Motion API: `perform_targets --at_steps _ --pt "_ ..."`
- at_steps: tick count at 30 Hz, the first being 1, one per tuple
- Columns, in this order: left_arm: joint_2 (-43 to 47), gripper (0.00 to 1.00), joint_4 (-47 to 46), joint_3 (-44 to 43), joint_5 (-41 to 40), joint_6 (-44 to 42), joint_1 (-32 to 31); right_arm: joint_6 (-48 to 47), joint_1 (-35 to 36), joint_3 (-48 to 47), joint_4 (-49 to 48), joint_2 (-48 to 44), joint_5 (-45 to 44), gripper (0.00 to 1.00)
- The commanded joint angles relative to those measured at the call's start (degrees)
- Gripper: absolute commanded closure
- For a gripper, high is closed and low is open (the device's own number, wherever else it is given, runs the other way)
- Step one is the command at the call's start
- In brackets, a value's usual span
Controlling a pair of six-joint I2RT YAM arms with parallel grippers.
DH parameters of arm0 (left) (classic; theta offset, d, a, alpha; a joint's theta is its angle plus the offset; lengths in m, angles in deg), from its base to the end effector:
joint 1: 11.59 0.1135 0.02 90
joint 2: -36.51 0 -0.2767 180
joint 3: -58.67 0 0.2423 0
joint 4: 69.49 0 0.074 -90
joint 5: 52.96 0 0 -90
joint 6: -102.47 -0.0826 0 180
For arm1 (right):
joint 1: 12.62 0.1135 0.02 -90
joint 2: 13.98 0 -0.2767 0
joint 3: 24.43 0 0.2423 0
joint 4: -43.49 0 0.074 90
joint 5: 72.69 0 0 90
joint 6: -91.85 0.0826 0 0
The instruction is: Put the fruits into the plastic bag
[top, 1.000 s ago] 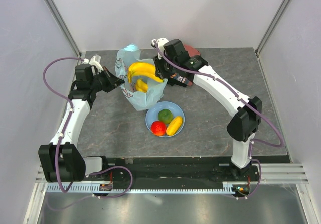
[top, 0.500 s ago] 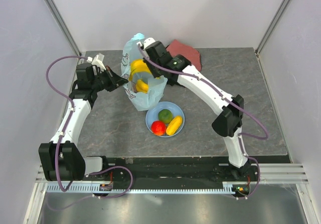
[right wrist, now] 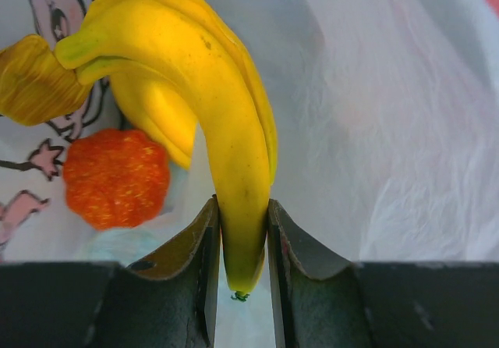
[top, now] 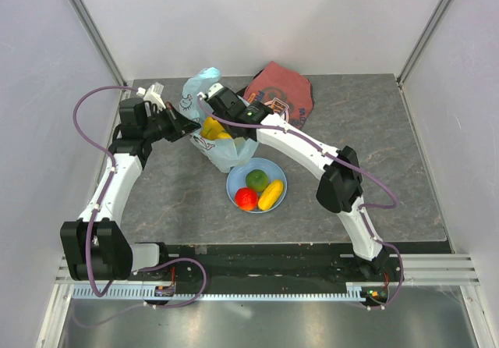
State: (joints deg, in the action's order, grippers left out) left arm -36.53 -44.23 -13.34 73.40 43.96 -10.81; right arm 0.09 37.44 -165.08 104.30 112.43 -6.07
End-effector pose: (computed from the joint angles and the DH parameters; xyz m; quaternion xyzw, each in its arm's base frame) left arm 0.3082 -0.0448 0.3116 -0.0661 0.8210 -0.3883 0.4134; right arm 0.3603 0.3793 0.2870 -0.3301 0.8511 -0.0235 0.4076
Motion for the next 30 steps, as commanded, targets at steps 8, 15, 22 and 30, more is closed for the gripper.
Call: perform_targets --at_steps 8,15,22,30 --pt "1.8 0.98 -3.2 1.6 1.7 -1.4 -0.2 1.4 -4.5 -1.8 -3.8 4.7 2.6 1.00" --pt "1.9 0.98 -3.4 1.9 1.3 -1.2 -0.1 1.8 -4.8 -0.2 -3.4 5.4 5.8 0.86" --pt "1.8 0.99 -3.7 1.9 1.3 -0.9 -0.1 1.8 -4.8 0.1 -3.3 4.1 7.7 0.44" --pt "1.4 0.98 -3.7 1.6 1.3 -0.9 -0.1 1.8 -4.8 2.7 -6.8 0.5 11.8 0.39"
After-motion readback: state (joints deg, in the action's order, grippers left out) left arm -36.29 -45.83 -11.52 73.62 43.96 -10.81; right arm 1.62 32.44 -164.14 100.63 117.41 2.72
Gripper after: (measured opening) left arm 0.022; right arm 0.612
